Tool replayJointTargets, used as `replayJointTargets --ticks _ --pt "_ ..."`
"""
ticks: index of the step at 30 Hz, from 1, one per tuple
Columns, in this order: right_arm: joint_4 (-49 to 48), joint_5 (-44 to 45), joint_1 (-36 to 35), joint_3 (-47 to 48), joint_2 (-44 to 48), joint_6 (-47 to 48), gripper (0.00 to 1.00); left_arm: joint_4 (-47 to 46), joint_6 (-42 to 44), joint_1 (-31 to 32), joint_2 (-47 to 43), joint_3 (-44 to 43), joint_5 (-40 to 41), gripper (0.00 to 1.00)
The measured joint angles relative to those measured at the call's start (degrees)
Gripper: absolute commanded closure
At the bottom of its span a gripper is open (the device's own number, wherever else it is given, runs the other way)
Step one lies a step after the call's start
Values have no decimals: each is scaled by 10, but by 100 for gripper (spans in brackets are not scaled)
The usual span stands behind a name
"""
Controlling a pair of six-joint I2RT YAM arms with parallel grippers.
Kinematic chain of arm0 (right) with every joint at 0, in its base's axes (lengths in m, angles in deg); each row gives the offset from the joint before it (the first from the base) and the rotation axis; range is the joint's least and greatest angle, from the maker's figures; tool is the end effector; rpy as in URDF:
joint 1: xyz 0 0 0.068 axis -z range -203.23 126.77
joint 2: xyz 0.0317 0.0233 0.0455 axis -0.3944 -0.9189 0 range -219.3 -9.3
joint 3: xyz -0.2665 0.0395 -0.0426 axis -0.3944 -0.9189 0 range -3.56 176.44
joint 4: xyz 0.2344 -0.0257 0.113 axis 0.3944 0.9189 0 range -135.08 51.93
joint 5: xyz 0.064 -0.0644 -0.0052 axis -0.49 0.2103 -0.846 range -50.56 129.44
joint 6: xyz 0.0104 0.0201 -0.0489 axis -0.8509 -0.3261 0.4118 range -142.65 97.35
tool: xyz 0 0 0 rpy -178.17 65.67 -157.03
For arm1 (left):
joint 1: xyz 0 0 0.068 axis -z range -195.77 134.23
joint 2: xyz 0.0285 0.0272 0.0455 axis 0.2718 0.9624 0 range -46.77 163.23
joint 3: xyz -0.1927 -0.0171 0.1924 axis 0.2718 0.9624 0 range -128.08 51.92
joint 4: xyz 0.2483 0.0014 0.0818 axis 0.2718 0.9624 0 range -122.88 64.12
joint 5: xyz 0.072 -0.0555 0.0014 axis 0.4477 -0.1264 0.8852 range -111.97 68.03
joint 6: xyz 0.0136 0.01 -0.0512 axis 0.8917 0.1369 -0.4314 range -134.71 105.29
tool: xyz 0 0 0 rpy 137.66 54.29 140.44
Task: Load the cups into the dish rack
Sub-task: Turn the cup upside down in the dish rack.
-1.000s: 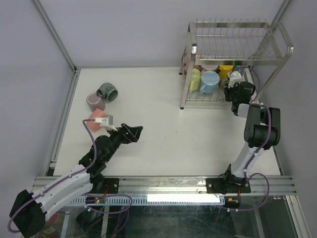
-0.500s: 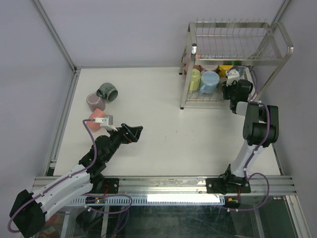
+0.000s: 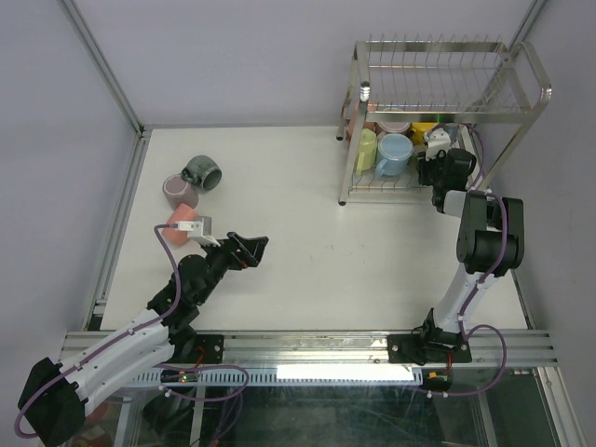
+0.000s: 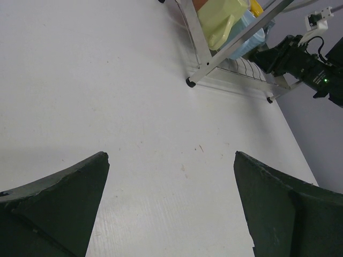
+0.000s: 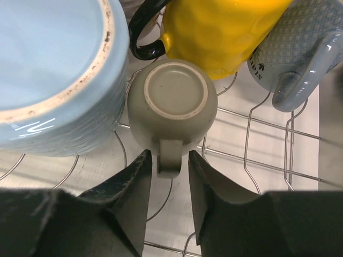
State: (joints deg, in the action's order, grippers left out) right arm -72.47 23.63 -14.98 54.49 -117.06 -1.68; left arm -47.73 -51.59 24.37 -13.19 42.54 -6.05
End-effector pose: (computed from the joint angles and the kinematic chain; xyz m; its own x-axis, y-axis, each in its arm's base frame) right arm 0.4020 -0.0485 0.1756 -0.3111 -0.3028 -0.9008 -0.2384 0.9424 -0.2344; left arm 0.1248 -0.0924 0.1964 -0.3472 -0.4622 -0.8160 0.2558 0.7904 -0.5566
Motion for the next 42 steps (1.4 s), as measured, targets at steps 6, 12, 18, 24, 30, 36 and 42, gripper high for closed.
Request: replayJointTargets --ticks 6,12,18,24,30,36,42 --pt "-5 -3 0 -28 17 4 59 2 0 0 -5 0 0 1" --pt "-11 -12 0 -56 48 11 55 2 0 0 -6 0 0 1" --pt "-17 -19 0 -89 84 20 55 2 0 0 -12 0 0 1" --pt "-14 -42 0 -123 125 32 55 8 1 0 -20 0 0 1" --pt "23 -78 1 -152 185 55 55 40 5 0 -37 -3 6 1" --pt "106 -122 1 -156 244 87 54 77 20 0 -42 -24 19 1" --pt "250 -184 2 -150 304 138 54 134 36 0 -23 -75 43 1"
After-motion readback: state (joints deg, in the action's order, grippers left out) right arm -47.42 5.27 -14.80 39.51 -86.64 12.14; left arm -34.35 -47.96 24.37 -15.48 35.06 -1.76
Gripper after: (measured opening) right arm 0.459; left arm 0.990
